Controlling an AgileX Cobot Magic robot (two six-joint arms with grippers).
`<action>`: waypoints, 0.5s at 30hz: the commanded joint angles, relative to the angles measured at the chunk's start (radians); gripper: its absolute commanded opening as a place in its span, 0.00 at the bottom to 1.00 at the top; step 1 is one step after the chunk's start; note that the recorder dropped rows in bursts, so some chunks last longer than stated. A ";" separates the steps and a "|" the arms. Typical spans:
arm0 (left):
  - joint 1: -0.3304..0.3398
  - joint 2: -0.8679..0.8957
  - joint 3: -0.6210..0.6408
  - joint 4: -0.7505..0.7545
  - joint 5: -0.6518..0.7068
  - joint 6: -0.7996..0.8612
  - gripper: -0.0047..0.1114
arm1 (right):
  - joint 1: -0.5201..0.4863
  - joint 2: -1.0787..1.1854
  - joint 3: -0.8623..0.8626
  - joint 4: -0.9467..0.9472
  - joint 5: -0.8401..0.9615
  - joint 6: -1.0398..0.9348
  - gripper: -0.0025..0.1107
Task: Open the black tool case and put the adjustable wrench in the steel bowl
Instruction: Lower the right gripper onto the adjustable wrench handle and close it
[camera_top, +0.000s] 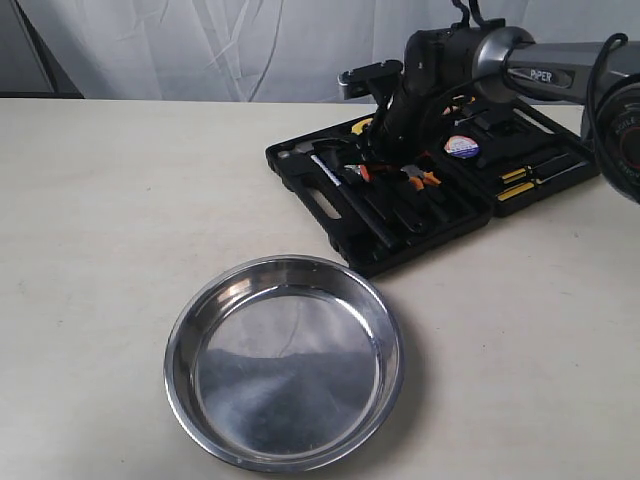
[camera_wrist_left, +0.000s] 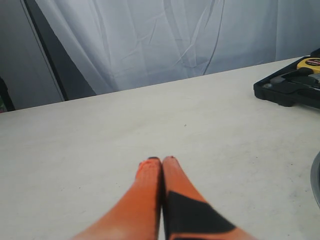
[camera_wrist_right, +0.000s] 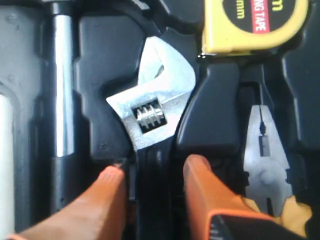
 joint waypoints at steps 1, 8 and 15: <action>0.001 -0.007 -0.002 0.003 -0.010 -0.004 0.04 | 0.000 0.013 -0.006 -0.013 -0.004 0.002 0.42; 0.001 -0.007 -0.002 0.003 -0.010 -0.004 0.04 | 0.000 0.076 -0.006 -0.009 0.001 0.002 0.44; 0.001 -0.007 -0.002 0.003 -0.010 -0.004 0.04 | 0.000 0.084 -0.006 -0.004 0.041 0.002 0.03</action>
